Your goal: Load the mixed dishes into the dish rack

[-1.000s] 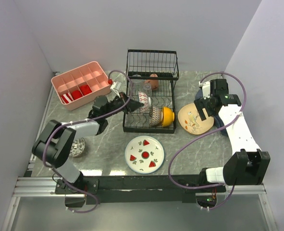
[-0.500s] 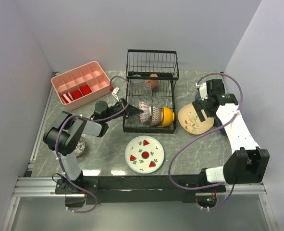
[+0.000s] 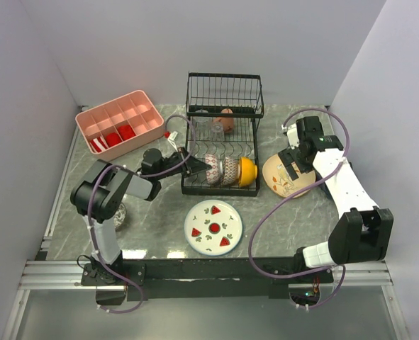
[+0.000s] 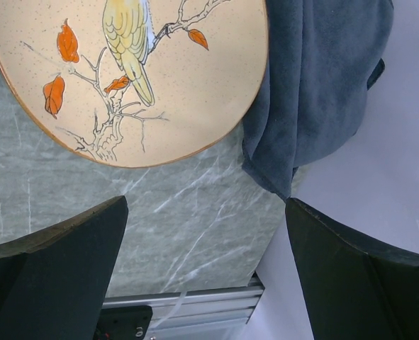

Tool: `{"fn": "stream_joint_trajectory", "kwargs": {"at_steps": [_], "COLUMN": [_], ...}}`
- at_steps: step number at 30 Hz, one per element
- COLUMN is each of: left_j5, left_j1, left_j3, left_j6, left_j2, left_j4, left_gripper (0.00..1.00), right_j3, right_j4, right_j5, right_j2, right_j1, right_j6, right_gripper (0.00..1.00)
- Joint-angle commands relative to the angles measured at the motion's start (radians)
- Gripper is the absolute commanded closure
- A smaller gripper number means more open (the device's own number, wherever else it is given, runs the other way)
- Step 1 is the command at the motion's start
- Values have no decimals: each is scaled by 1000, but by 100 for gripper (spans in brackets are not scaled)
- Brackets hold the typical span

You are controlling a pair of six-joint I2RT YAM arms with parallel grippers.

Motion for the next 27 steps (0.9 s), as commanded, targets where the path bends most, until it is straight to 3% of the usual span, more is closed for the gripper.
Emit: {"fn": "stream_joint_trajectory", "kwargs": {"at_steps": [1, 9, 11, 13, 14, 15, 21, 27], "left_j5": [43, 61, 73, 96, 106, 112, 133, 37], "left_j1": [-1, 23, 43, 57, 60, 62, 60, 54], "left_j3": [66, 75, 90, 106, 115, 136, 193, 334], "left_j6": [-25, -13, 24, 53, 87, 105, 242, 499], "left_j2": [43, 76, 70, 65, 59, 56, -10, -101], "left_j4": [48, 5, -45, -120, -151, -214, -330, -772], "left_gripper": [99, 97, 83, 75, 63, 59, 41, 30], "right_j3": [11, 5, 13, 23, 27, 31, 56, 42], "right_j4": [25, 28, 28, 33, 36, 42, 58, 71], "right_j5": [16, 19, 11, 3, 2, -1, -20, -41], "right_j2": [-5, -1, 11, 28, 33, 37, 59, 39], "right_j1": [8, 8, 8, 8, 7, 8, 13, 13], "right_j6": [-6, -8, -6, -6, -3, -4, -3, -4], "right_gripper": [0, 0, 0, 0, 0, 0, 0, 0]}}
